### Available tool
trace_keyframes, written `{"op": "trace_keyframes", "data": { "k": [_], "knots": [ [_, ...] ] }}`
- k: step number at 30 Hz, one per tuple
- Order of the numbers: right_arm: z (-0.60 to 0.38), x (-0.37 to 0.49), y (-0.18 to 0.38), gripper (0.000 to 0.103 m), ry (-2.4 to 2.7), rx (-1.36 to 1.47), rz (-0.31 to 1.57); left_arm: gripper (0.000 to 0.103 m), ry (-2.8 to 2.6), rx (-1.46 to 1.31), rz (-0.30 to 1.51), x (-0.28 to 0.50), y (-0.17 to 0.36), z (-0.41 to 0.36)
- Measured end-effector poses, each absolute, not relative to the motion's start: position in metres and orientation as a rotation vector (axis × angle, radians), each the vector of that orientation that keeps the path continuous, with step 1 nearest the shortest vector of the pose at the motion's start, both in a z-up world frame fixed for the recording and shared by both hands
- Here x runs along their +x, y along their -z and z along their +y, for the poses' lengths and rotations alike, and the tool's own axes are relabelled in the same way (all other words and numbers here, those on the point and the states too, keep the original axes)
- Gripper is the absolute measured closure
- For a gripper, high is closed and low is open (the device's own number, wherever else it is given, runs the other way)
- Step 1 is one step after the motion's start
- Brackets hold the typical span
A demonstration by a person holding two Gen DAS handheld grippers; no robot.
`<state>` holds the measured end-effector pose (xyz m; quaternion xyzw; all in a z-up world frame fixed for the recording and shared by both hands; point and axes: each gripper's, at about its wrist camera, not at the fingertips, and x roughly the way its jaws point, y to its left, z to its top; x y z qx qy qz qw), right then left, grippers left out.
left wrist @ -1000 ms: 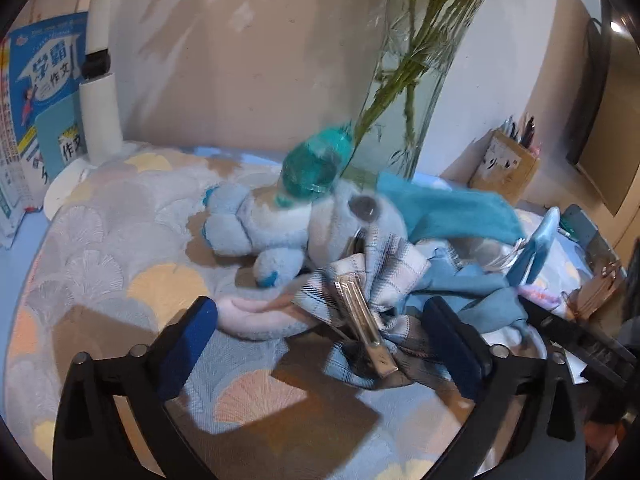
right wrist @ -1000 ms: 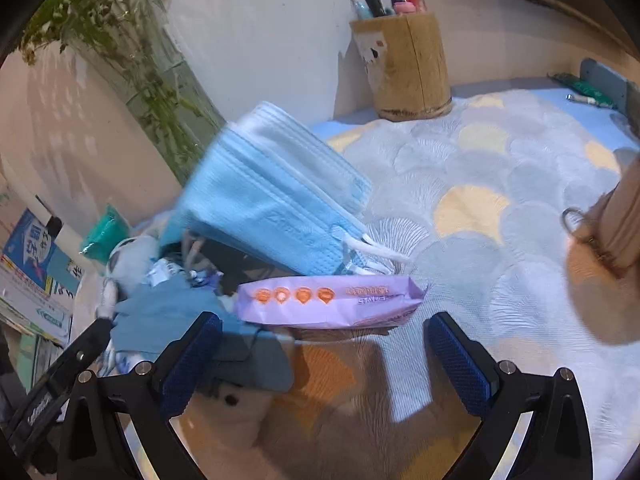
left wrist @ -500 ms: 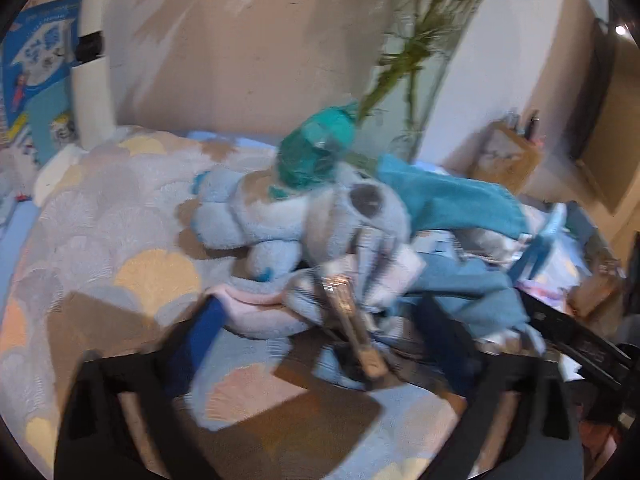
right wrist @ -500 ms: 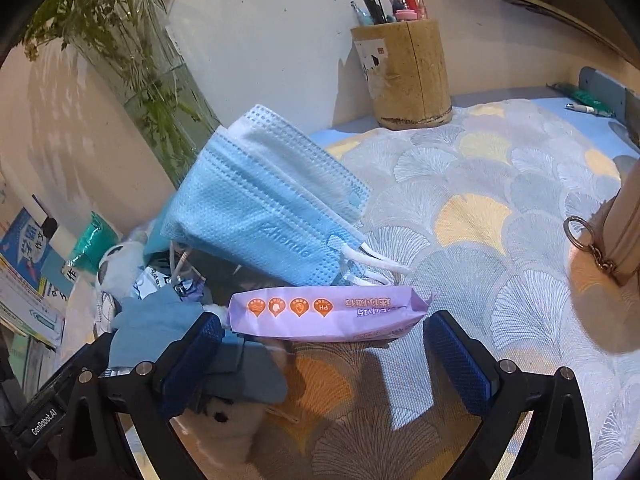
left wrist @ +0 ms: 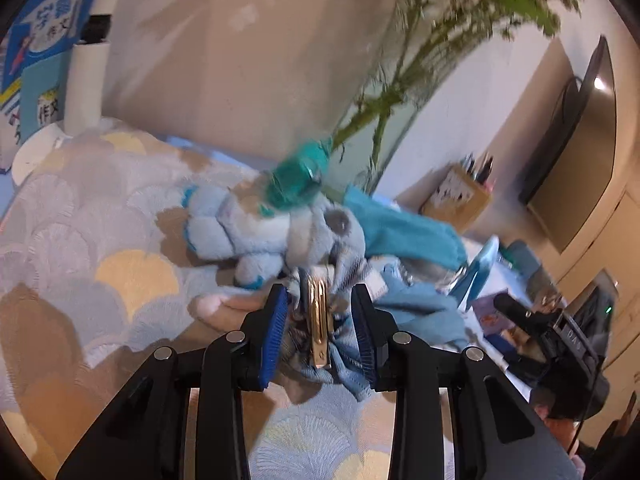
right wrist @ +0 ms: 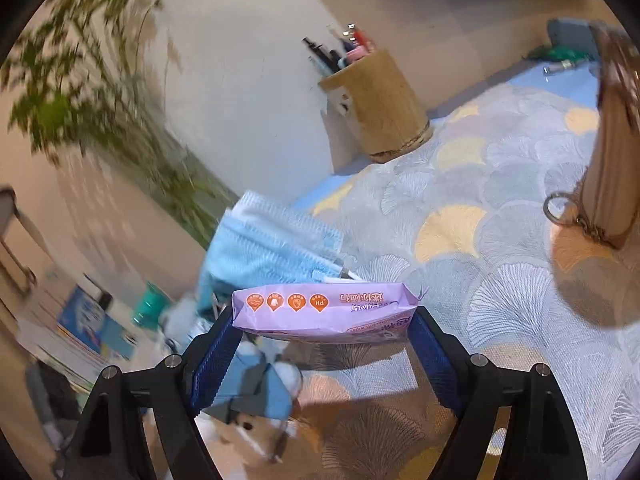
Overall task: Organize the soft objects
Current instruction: 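Grasp the gingham scrunchie with the left tool while the right tool grasps the lilac wipes pack, then carry the gingham scrunchie and lilac wipes pack to the glass bowl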
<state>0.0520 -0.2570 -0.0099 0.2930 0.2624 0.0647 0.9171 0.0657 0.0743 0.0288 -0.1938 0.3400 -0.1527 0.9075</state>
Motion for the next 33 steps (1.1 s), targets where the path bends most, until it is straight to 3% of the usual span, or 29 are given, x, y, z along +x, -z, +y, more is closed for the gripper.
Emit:
{"op": "trace_keyframes", "data": {
  "k": [7,8,10,11,14,22,33],
  "knots": [
    [-0.263,0.049,0.013,0.019,-0.160,0.688,0.547,0.071,0.372,-0.427,0.755,0.071,-0.023,0.073],
    [-0.261,0.050,0.013,0.019,-0.162,0.676,0.553,0.064,0.377,-0.409,0.780,0.073,-0.020,0.068],
    [-0.258,0.051,0.012,0.019,-0.168,0.657,0.563,0.062,0.358,-0.343,0.818,0.075,-0.016,0.058],
    [-0.255,0.052,0.011,0.019,-0.169,0.644,0.569,0.064,0.357,-0.329,0.811,0.074,-0.017,0.056],
    [-0.253,0.055,0.012,0.019,-0.172,0.629,0.578,0.083,0.386,-0.344,0.796,0.069,-0.018,0.058],
    [-0.258,0.053,0.013,0.019,-0.179,0.653,0.570,0.083,0.328,-0.436,0.675,0.057,-0.035,0.082],
    [-0.259,0.053,0.014,0.019,-0.189,0.661,0.568,0.082,0.205,-0.475,0.648,0.058,-0.040,0.105]
  ]
}}
